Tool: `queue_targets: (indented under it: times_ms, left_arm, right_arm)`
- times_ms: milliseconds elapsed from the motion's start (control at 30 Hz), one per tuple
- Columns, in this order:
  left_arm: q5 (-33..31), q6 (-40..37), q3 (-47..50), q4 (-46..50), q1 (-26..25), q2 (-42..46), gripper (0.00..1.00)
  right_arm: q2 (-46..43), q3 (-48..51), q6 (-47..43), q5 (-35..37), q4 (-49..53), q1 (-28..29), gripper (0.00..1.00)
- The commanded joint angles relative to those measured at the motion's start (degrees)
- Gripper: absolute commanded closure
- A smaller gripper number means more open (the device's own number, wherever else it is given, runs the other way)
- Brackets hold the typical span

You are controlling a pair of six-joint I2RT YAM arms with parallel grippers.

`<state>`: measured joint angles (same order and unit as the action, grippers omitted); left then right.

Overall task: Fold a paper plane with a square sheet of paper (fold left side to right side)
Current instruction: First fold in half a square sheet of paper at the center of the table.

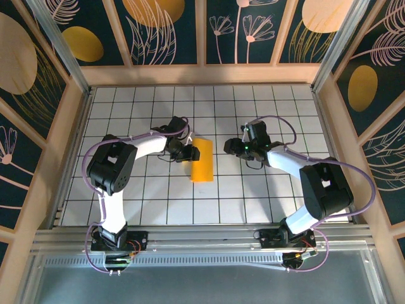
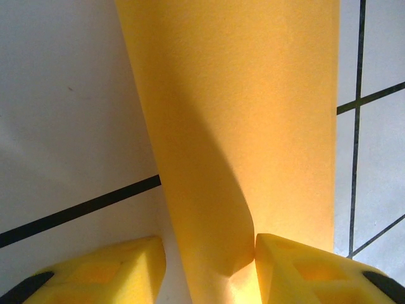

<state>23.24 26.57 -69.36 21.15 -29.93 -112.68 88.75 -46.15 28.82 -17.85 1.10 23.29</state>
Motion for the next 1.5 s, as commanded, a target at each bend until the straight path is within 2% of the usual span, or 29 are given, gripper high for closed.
queue_targets:
  times_ms: [0, 1467]
  left_arm:
    - [-4.5, -0.9, 1.2, 0.8, -1.1, -5.7, 0.55]
    - [-6.3, -1.3, -0.3, 2.7, -1.7, -7.6, 0.54]
  right_arm:
    - [-2.1, 0.9, 0.0, 0.4, -1.1, -0.3, 0.41]
    - [-1.7, 0.7, -0.1, -1.3, -1.4, -0.1, 0.40]
